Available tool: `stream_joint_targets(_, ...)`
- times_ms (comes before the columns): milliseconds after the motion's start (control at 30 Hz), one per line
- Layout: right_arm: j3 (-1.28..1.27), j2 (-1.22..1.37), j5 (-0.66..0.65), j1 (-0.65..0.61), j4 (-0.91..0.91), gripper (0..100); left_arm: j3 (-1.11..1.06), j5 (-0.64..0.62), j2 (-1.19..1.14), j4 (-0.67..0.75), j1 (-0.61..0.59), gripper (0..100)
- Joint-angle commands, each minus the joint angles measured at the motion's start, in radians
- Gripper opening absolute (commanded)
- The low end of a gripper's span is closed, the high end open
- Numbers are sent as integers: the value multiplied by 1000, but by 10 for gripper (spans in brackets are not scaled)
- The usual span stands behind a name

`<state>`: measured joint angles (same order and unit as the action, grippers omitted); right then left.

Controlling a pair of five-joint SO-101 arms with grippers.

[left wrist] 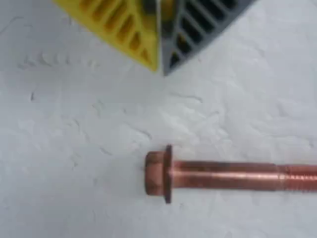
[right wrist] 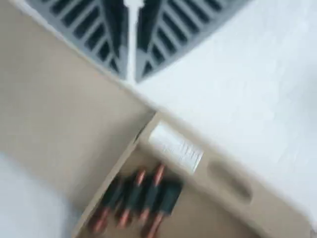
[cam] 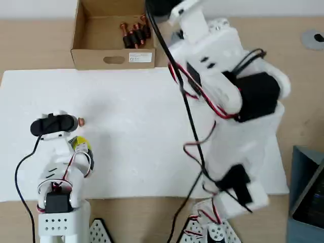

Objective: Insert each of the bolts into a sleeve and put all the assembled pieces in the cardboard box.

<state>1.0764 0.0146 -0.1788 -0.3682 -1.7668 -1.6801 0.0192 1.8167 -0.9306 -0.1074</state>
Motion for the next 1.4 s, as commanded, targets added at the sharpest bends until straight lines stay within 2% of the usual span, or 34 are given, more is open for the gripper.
stream_joint_targets(0,-211,-143,41,27,-21,9,-5,9,5,11,3,2)
stream_joint_targets(300,-644,-268,189,163,-20,9,-5,9,5,11,3,2)
stream_joint_targets(633,-978,-156,465,234,101,12,-5,9,5,11,3,2)
stream_joint_targets(933,-977,59,629,236,247,17,-5,9,5,11,3,2)
stream_joint_targets(1167,-828,188,709,237,201,193,-5,9,5,11,3,2)
stream_joint_targets(1367,-671,285,707,236,178,200,-5,9,5,11,3,2)
